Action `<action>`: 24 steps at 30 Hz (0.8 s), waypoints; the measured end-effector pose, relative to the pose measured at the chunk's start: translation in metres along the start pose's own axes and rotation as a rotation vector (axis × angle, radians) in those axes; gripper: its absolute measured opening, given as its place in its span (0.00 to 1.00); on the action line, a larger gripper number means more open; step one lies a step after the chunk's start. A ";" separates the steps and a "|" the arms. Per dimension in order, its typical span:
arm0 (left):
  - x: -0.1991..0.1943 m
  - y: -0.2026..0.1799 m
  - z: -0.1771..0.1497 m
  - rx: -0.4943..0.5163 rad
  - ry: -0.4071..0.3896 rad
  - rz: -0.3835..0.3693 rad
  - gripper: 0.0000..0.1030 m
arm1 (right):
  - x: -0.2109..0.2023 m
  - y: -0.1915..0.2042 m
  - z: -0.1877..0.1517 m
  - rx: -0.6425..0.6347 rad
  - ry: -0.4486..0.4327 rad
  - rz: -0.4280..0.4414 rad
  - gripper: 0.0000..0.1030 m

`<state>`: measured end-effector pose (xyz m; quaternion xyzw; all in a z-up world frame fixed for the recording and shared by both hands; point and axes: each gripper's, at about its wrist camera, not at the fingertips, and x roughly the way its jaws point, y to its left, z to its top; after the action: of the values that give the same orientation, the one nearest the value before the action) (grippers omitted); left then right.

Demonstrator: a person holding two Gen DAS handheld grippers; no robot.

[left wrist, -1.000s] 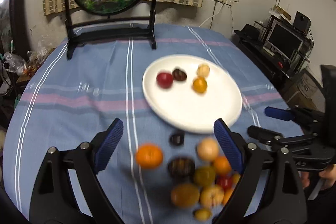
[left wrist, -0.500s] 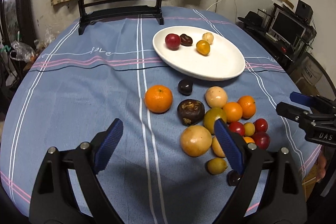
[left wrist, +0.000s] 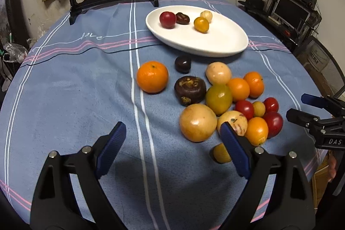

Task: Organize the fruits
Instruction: 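Grasp the red apple with the right gripper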

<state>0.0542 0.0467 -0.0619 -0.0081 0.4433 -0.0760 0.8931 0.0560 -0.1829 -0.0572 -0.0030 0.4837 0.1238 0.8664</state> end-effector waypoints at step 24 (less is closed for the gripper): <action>0.015 0.003 -0.006 0.000 0.076 -0.023 0.88 | 0.009 0.018 -0.024 -0.072 0.045 0.106 0.38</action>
<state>0.0588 0.0475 -0.0777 -0.0104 0.4770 -0.0862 0.8746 0.0364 -0.1668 -0.0752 -0.0112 0.4977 0.1867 0.8469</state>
